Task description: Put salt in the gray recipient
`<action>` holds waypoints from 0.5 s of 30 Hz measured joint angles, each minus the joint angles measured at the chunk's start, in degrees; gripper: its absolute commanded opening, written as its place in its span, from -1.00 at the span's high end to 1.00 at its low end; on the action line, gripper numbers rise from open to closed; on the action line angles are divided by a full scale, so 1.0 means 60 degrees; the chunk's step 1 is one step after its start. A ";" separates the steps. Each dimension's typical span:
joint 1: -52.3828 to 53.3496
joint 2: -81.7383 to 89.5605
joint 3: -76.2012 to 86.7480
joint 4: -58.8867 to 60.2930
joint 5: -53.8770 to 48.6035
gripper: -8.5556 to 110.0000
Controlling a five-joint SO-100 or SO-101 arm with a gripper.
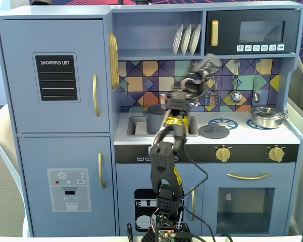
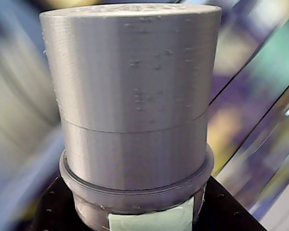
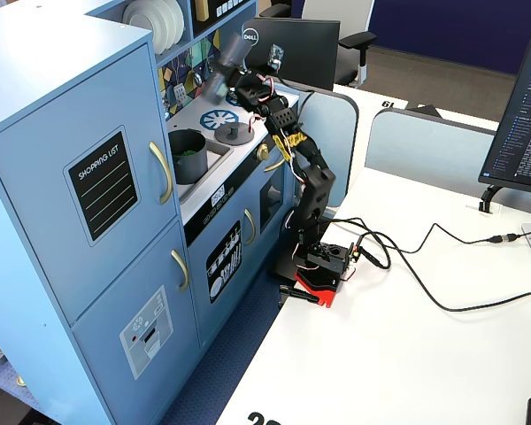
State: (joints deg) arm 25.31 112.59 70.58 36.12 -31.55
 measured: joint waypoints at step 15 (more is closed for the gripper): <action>-0.3867 -0.0923 -0.2256 0.3530 1.3037 0.86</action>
State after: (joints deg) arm 2.11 107.05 57.04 57.30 46.67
